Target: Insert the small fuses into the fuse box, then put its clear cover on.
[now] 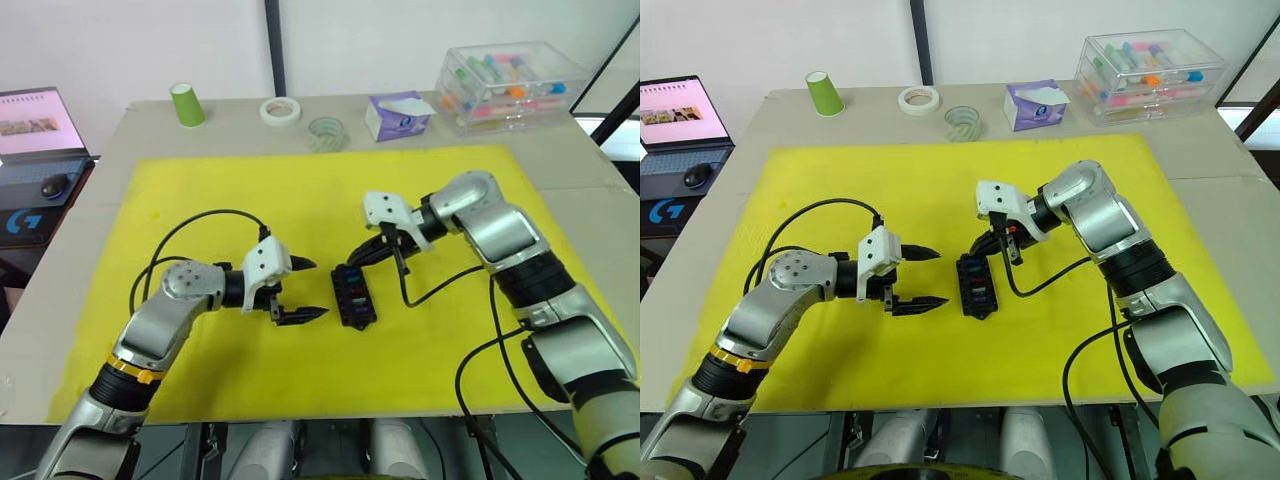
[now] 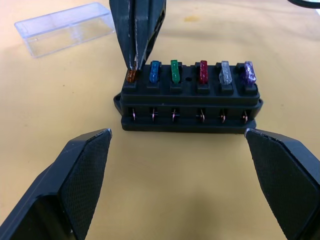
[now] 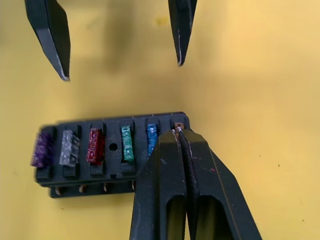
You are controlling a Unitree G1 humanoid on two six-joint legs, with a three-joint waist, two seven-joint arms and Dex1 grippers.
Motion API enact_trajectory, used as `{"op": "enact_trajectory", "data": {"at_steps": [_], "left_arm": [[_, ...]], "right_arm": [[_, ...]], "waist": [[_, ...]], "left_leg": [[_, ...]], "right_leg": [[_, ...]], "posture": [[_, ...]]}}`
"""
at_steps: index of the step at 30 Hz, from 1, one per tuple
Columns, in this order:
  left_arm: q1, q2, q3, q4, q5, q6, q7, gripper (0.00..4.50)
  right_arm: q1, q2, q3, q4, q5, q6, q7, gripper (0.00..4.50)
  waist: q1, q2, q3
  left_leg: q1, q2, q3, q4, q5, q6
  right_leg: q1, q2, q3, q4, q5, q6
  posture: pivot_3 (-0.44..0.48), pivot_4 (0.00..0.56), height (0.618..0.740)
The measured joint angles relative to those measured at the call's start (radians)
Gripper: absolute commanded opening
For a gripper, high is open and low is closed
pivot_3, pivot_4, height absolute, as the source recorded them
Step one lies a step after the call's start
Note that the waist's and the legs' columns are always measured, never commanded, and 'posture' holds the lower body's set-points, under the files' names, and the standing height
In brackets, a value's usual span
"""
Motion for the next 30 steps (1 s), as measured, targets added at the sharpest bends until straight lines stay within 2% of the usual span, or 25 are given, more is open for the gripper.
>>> {"op": "enact_trajectory", "data": {"at_steps": [4,7,12,14,18,20,22,27,30], "left_arm": [[0.036,0.061,0.070,-0.076,-0.046,0.063,0.011,4.50],[0.078,0.109,0.148,-0.133,-0.089,0.121,0.030,4.50],[0.253,0.262,0.359,-0.235,-0.180,0.233,0.030,4.50],[0.318,0.296,0.438,-0.261,-0.201,0.247,0.015,4.50],[0.511,0.368,0.701,-0.251,-0.230,0.271,-0.062,4.50],[0.545,0.382,0.790,-0.221,-0.233,0.261,-0.081,4.50],[0.589,0.396,0.828,-0.190,-0.217,0.233,-0.106,4.50],[0.607,0.417,0.836,-0.114,-0.172,0.156,-0.130,4.50],[0.569,0.417,0.813,-0.108,-0.172,0.148,-0.122,4.50]], "right_arm": [[0.002,-0.066,-0.058,-0.073,0.026,0.023,-0.019,0.02],[0.034,-0.136,-0.098,-0.110,0.030,0.032,-0.032,0.65],[0.164,-0.306,-0.172,-0.143,0.033,0.032,-0.037,2.35],[0.190,-0.356,-0.207,-0.153,0.044,0.030,-0.037,2.99],[0.276,-0.530,-0.308,-0.110,0.049,0.009,-0.033,4.33],[0.323,-0.581,-0.343,-0.090,0.046,-0.023,-0.035,4.47],[0.375,-0.602,-0.352,-0.082,0.047,-0.039,-0.035,4.47],[0.408,-0.602,-0.358,-0.081,0.066,-0.031,-0.050,4.47],[0.397,-0.599,-0.362,-0.083,0.067,-0.029,-0.068,4.47]], "waist": [[0.003,0.000,0.000],[0.004,0.000,0.000],[0.003,0.001,0.001],[0.003,0.002,0.001],[0.007,0.003,0.002],[0.012,0.003,0.002],[0.012,0.003,0.002],[0.014,0.005,0.004],[0.019,0.006,0.004]], "left_leg": [[0.000,0.000,0.000,0.000,0.000,0.000],[0.000,0.000,0.000,0.000,0.000,0.000],[0.000,0.000,0.000,-0.001,0.000,0.000],[0.000,0.001,0.001,-0.001,0.000,0.000],[0.000,0.001,0.001,-0.002,0.000,0.000],[0.001,0.001,0.001,-0.002,0.000,0.000],[0.002,0.001,0.002,-0.002,-0.001,0.000],[0.002,0.001,0.002,-0.002,-0.001,0.001],[0.002,0.001,0.002,-0.002,-0.001,0.001]], "right_leg": [[0.000,0.000,0.000,0.000,0.000,0.000],[0.000,0.000,0.000,0.000,0.000,0.000],[0.000,0.000,0.000,0.000,0.000,0.000],[0.000,0.000,0.000,0.000,0.000,0.000],[0.000,0.000,0.000,-0.002,0.000,0.000],[0.002,0.000,0.000,-0.002,0.000,0.000],[0.003,0.000,0.000,-0.002,0.000,0.000],[0.003,0.000,0.000,-0.002,0.000,0.000],[0.003,0.000,0.000,-0.002,0.000,0.000]], "posture": [[0.000,0.150,0.740],[0.000,0.150,0.740],[0.000,0.150,0.740],[0.000,0.150,0.740],[0.000,0.150,0.740],[0.000,0.150,0.740],[0.000,0.150,0.740],[0.000,0.150,0.740],[0.000,0.150,0.740]]}}
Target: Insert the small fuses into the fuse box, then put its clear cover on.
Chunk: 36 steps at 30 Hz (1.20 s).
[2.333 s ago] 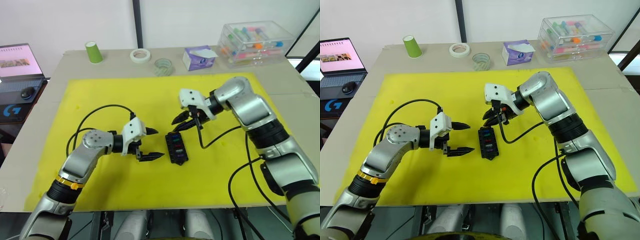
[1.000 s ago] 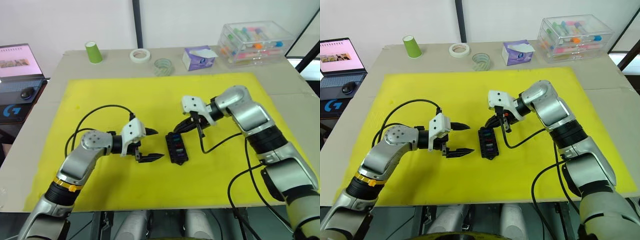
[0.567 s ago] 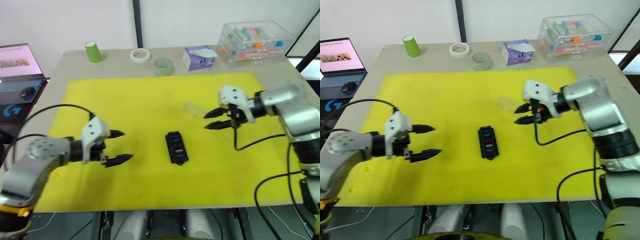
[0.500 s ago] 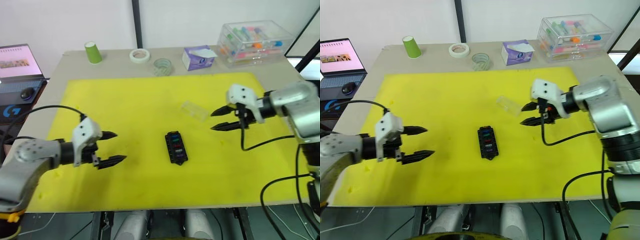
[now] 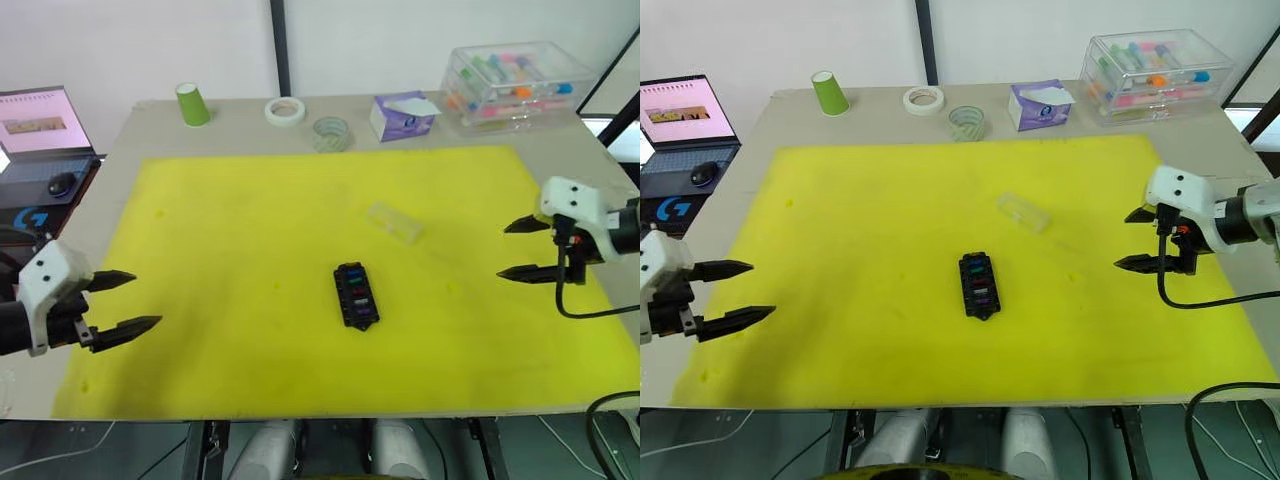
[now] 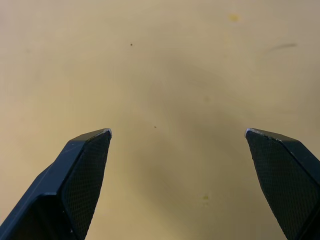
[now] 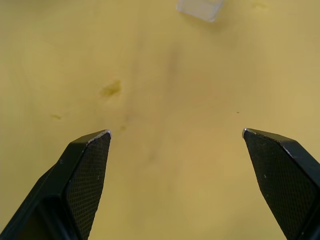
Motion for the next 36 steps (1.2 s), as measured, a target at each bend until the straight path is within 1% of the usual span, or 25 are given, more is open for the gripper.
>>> {"op": "enact_trajectory", "data": {"at_steps": [2,3,5,7,9,12,15,18,24,29,33,36], "left_arm": [[-0.022,-0.002,-0.019,0.000,-0.001,-0.004,0.009,4.50],[-0.047,-0.009,-0.042,-0.001,-0.002,-0.002,0.020,4.50],[-0.147,-0.057,-0.140,-0.041,-0.021,0.007,0.065,4.50],[-0.203,-0.096,-0.229,-0.091,-0.035,0.014,0.103,4.50],[-0.264,-0.148,-0.312,-0.122,-0.042,0.027,0.151,4.50],[-0.328,-0.188,-0.420,-0.147,-0.042,0.037,0.190,4.50],[-0.393,-0.218,-0.494,-0.149,-0.038,0.043,0.218,4.50],[-0.444,-0.246,-0.572,-0.139,-0.016,0.037,0.235,4.50],[-0.478,-0.280,-0.670,-0.065,0.039,-0.001,0.237,4.50],[-0.502,-0.302,-0.695,-0.027,0.069,-0.030,0.240,4.50],[-0.501,-0.313,-0.716,-0.027,0.073,-0.034,0.242,4.50],[-0.499,-0.314,-0.716,-0.028,0.078,-0.035,0.248,4.50]], "right_arm": [[-0.023,0.008,0.002,-0.003,0.001,0.012,-0.010,4.47],[-0.059,0.035,0.007,-0.003,0.004,0.043,-0.021,4.47],[-0.167,0.139,0.039,-0.032,0.032,0.137,-0.055,4.47],[-0.221,0.202,0.083,-0.059,0.039,0.190,-0.075,4.47],[-0.266,0.259,0.140,-0.048,0.025,0.236,-0.104,4.47],[-0.312,0.338,0.212,0.015,0.002,0.286,-0.140,4.47],[-0.374,0.414,0.256,0.109,-0.018,0.328,-0.177,4.47],[-0.433,0.478,0.296,0.202,-0.057,0.325,-0.219,4.47],[-0.485,0.560,0.330,0.400,-0.115,0.270,-0.266,4.47],[-0.534,0.618,0.333,0.554,-0.155,0.206,-0.298,4.47],[-0.544,0.636,0.333,0.612,-0.176,0.180,-0.298,4.47],[-0.560,0.646,0.333,0.648,-0.190,0.165,-0.298,3.85]], "waist": [[0.001,0.000,0.000],[0.001,0.000,0.000],[-0.002,0.000,0.000],[-0.002,0.000,0.000],[0.001,-0.001,0.000],[0.005,-0.002,0.000],[0.004,-0.002,-0.001],[0.001,-0.002,-0.001],[-0.002,-0.002,-0.001],[-0.013,-0.002,-0.001],[-0.021,-0.002,-0.001],[-0.022,-0.002,-0.001]], "left_leg": [[0.000,0.000,0.000,0.000,0.000,0.000],[0.000,0.000,0.000,0.000,0.000,0.000],[0.000,0.000,0.000,0.000,0.000,0.000],[0.000,0.001,0.000,0.000,0.000,0.000],[-0.002,0.000,0.000,0.001,0.000,0.000],[-0.002,0.000,0.000,0.002,0.000,0.000],[-0.002,0.000,0.000,0.002,0.000,0.000],[-0.002,0.000,0.000,0.002,0.000,-0.001],[-0.002,0.000,-0.001,0.002,0.001,-0.001],[-0.002,0.000,-0.001,0.002,0.001,-0.001],[-0.002,0.000,-0.001,0.001,0.001,-0.001],[-0.002,0.000,-0.001,0.001,0.001,-0.001]], "right_leg": [[0.000,0.000,0.000,0.000,0.000,0.000],[0.000,0.000,0.000,0.000,0.000,0.000],[0.000,0.000,0.000,0.001,0.000,0.000],[0.000,0.000,0.000,0.001,0.000,0.000],[-0.002,0.000,0.000,0.000,0.000,0.000],[-0.001,0.000,0.000,0.000,0.000,0.000],[-0.002,0.000,0.000,0.001,0.000,0.000],[-0.002,0.000,0.000,0.001,0.000,0.000],[-0.002,0.001,0.000,0.002,0.000,0.000],[-0.002,0.000,0.000,0.001,0.000,0.000],[-0.003,0.001,0.000,0.002,0.000,0.000],[-0.003,0.001,0.000,0.002,0.000,0.000]], "posture": [[0.000,0.150,0.740],[0.000,0.150,0.740],[0.000,0.150,0.740],[0.000,0.150,0.740],[0.000,0.150,0.740],[0.000,0.150,0.740],[0.000,0.150,0.740],[0.000,0.150,0.740],[0.000,0.150,0.740],[0.000,0.150,0.740],[0.000,0.150,0.740],[0.000,0.150,0.740]]}}
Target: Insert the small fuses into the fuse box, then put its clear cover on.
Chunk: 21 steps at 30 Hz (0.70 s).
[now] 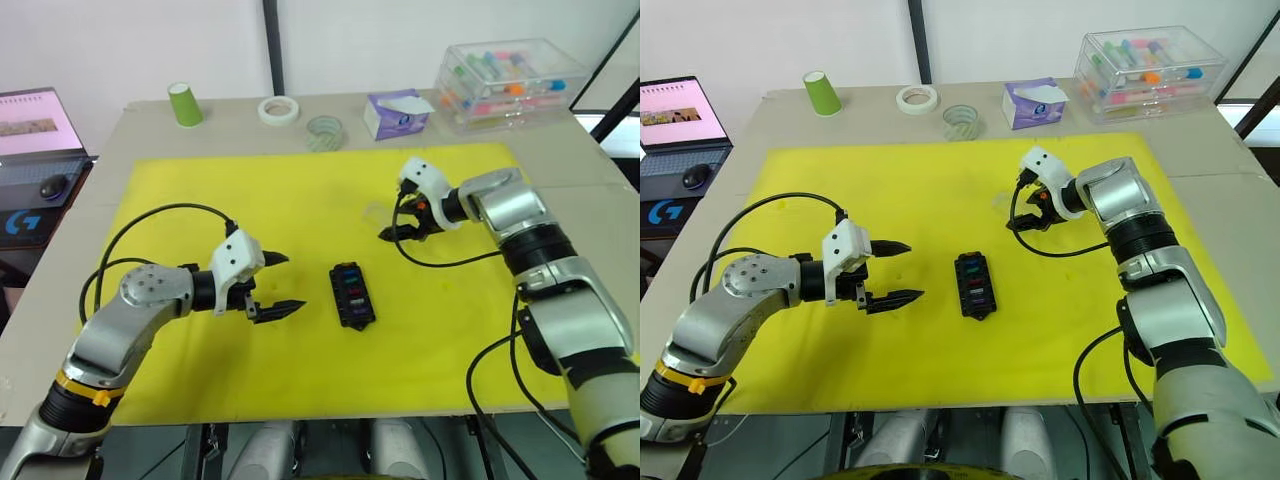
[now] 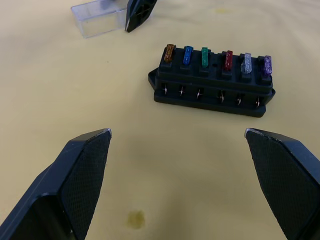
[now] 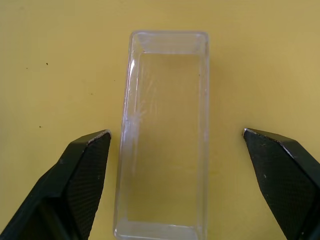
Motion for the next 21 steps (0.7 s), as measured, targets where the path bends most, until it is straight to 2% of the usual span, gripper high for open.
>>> {"op": "enact_trajectory", "data": {"at_steps": [4,6,15,21], "left_arm": [[0.036,-0.012,-0.001,-0.033,-0.001,0.006,0.020,4.50],[0.061,-0.021,-0.003,-0.065,-0.009,0.026,0.036,4.50],[0.227,-0.116,-0.071,-0.239,-0.032,0.164,0.193,4.50],[0.307,-0.289,-0.223,-0.317,0.029,0.235,0.413,4.50]], "right_arm": [[-0.005,0.002,-0.002,0.012,-0.010,-0.013,0.010,2.42],[-0.005,0.002,-0.004,0.008,-0.009,-0.008,0.018,1.86],[0.024,-0.012,-0.028,-0.219,0.018,0.130,0.047,1.88],[0.052,-0.063,-0.050,-0.406,0.061,0.275,0.047,1.88]], "waist": [[0.000,0.000,0.000],[0.000,0.000,0.000],[0.008,0.000,0.000],[0.009,0.000,0.000]], "left_leg": [[0.000,0.000,0.000,0.000,0.000,0.000],[0.000,0.000,0.000,0.000,0.000,0.000],[0.000,0.000,0.000,0.000,0.000,0.000],[0.000,-0.001,0.000,0.001,0.000,0.000]], "right_leg": [[0.000,0.000,0.000,0.000,0.000,0.000],[0.000,0.000,0.000,0.000,0.000,0.000],[0.000,0.000,0.000,0.000,0.000,0.000],[0.001,-0.001,0.001,0.000,0.000,0.000]], "posture": [[0.000,0.150,0.740],[0.000,0.150,0.740],[0.000,0.150,0.740],[0.000,0.150,0.740]]}}
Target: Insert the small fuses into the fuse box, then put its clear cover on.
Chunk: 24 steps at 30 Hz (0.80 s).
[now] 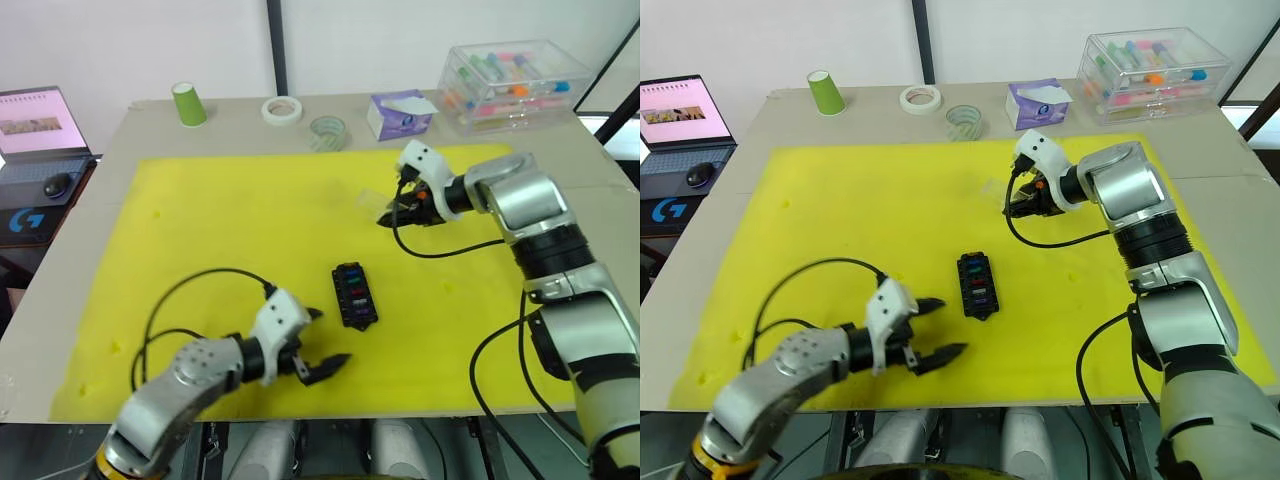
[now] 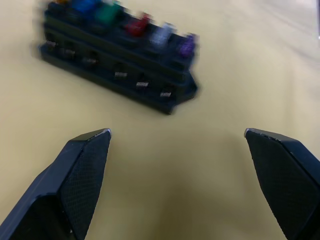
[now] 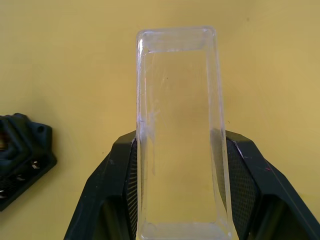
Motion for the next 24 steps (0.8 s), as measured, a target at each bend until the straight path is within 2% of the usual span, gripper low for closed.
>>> {"op": "enact_trajectory", "data": {"at_steps": [9,15,17,24], "left_arm": [[0.023,-0.226,-0.150,0.012,0.129,0.049,0.288,4.50],[0.022,-0.322,-0.212,0.062,0.205,0.048,0.409,4.50],[0.014,-0.383,-0.223,0.111,0.228,0.033,0.454,4.50],[-0.064,-0.433,-0.243,0.280,0.249,-0.067,0.546,4.50]], "right_arm": [[-0.004,-0.031,-0.004,-0.162,0.071,0.160,-0.024,1.88],[-0.028,-0.052,-0.004,-0.238,0.112,0.226,-0.044,1.88],[-0.029,-0.065,-0.003,-0.253,0.123,0.240,-0.055,1.88],[-0.041,-0.079,-0.003,-0.288,0.150,0.260,-0.087,1.88]], "waist": [[0.023,0.000,-0.001],[0.028,-0.001,-0.001],[0.038,-0.001,-0.001],[0.050,-0.002,-0.002]], "left_leg": [[0.000,0.000,0.001,0.001,0.000,0.000],[0.001,-0.001,0.001,0.001,0.000,0.000],[0.001,-0.001,0.001,0.002,0.000,0.000],[0.003,-0.001,0.001,0.002,0.001,-0.001]], "right_leg": [[0.001,0.000,0.000,0.000,0.000,0.000],[0.002,-0.001,0.000,0.000,0.000,0.000],[0.002,-0.001,0.000,0.000,0.001,0.001],[0.004,0.000,0.000,0.000,0.004,0.002]], "posture": [[0.000,0.150,0.740],[0.000,0.150,0.740],[0.000,0.150,0.740],[0.000,0.150,0.740]]}}
